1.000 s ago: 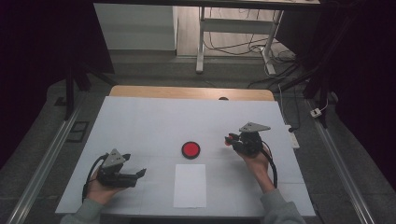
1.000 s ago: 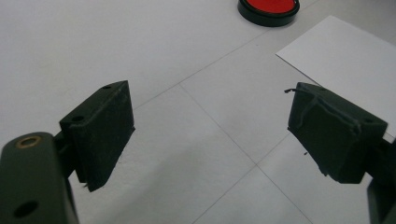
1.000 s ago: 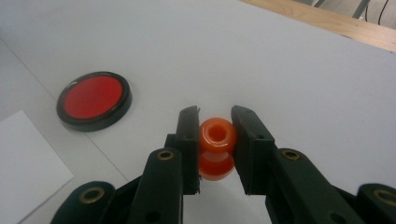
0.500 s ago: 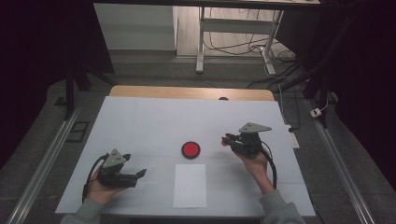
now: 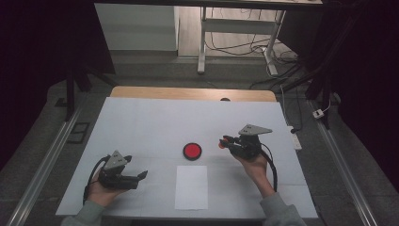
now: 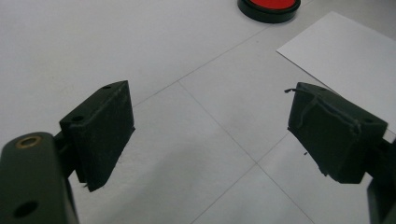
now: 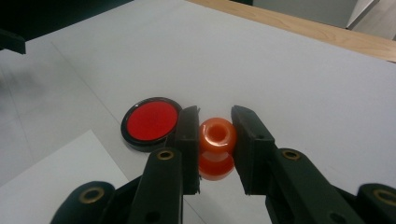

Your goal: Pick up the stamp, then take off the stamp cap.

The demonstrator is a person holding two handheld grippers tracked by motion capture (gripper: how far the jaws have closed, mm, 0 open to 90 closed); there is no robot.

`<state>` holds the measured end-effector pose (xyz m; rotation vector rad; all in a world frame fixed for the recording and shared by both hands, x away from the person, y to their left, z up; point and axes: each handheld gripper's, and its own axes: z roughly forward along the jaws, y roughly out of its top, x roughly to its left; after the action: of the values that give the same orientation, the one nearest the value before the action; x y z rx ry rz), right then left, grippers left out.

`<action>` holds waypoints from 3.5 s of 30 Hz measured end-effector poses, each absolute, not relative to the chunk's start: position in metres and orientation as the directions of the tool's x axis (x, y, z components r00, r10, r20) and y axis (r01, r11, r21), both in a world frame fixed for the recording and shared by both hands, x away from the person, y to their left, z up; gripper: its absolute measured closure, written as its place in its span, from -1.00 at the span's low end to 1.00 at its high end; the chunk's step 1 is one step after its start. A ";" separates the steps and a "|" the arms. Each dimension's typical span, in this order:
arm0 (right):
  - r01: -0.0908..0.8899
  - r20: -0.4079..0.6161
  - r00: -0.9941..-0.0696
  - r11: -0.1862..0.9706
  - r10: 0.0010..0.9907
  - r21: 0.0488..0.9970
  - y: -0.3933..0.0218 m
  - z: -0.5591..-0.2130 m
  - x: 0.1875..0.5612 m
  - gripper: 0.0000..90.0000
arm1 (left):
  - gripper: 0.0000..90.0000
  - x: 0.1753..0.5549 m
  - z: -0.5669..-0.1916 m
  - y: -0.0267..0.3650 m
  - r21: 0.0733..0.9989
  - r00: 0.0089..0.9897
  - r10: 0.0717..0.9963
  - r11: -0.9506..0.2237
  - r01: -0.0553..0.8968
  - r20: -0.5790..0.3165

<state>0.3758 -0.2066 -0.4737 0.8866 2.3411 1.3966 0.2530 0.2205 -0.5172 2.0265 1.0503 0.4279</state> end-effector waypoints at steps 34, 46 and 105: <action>0.325 0.090 -0.843 0.368 0.530 0.871 -0.177 -0.471 0.351 0.61 | -0.68 0.252 -0.517 0.220 0.780 0.601 0.797 -0.340 0.526 -0.058; 0.314 0.093 -0.863 0.384 0.496 0.868 -0.166 -0.471 0.339 0.61 | -0.68 0.253 -0.517 0.219 0.779 0.601 0.797 -0.340 0.526 -0.058; 0.287 0.111 -0.898 0.374 0.426 0.882 -0.151 -0.471 0.311 0.61 | -0.66 0.257 -0.515 0.201 0.785 0.643 0.765 -0.371 0.496 -0.044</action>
<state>0.3111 -0.1508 -0.4714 0.6503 2.4886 1.5558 0.2570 0.2010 -0.5155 2.0479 0.9806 0.4199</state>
